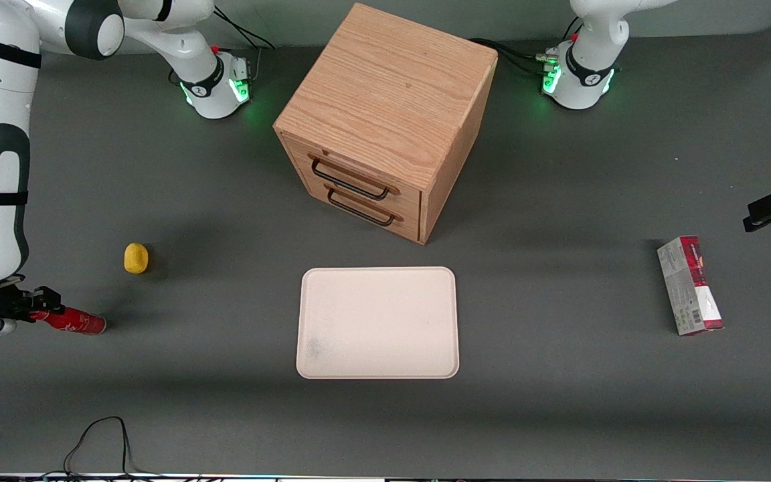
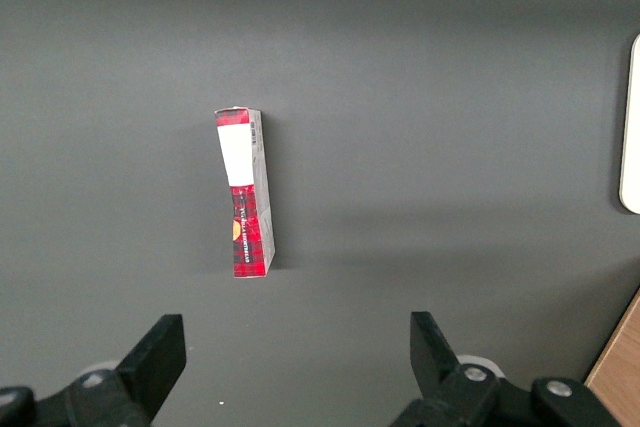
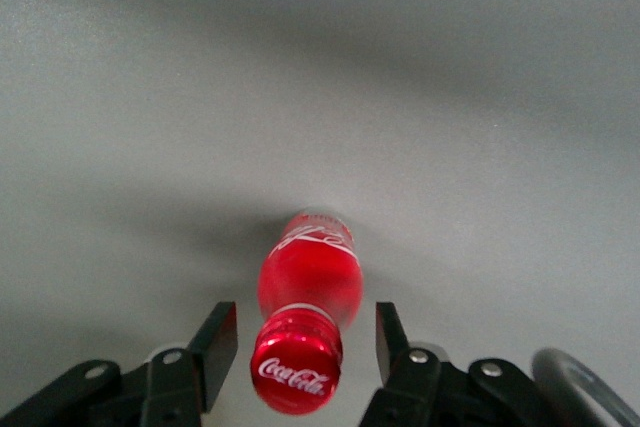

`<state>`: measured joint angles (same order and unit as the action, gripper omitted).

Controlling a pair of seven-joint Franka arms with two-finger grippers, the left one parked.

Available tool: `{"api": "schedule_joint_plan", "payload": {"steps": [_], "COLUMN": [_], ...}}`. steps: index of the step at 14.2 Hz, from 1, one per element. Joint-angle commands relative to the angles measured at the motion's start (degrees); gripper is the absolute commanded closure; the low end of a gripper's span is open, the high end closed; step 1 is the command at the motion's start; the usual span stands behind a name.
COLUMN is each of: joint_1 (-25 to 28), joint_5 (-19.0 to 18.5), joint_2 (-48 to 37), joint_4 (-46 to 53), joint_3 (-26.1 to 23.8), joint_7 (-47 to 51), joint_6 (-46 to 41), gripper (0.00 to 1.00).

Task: Place coke bottle on tray
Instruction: 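Close the right gripper on the bottle's cap end and lift it, then carry the bottle with the right gripper to the white tray's edge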

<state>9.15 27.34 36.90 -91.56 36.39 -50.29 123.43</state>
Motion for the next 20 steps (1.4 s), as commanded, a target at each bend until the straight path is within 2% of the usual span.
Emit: {"api": "schedule_joint_plan", "payload": {"steps": [1,4,6,8,12,15,18,20], "joint_1": [-0.1,-0.1,0.2,0.8,1.6,2.7,2.4,2.5], "joint_5": [1.4,1.4,1.2,0.6,-8.1,-10.0,-15.8,-16.7], "joint_2": [0.2,0.1,-0.5,-2.3,-6.0,-6.4,-6.7,-6.9], "joint_4": [0.5,1.0,2.3,4.0,14.5,23.9,34.2,37.9], "joint_3": [0.3,0.3,0.3,0.3,-0.4,-1.9,-9.3,-13.4], "joint_7": [-2.1,-2.0,-1.6,-0.5,9.0,14.5,21.6,25.9], "joint_6": [-0.8,-0.8,-1.0,-5.0,-21.1,-32.2,-42.2,-44.5], "gripper": [0.7,1.0,1.0,1.0,1.0,1.0,1.0,1.0]}}
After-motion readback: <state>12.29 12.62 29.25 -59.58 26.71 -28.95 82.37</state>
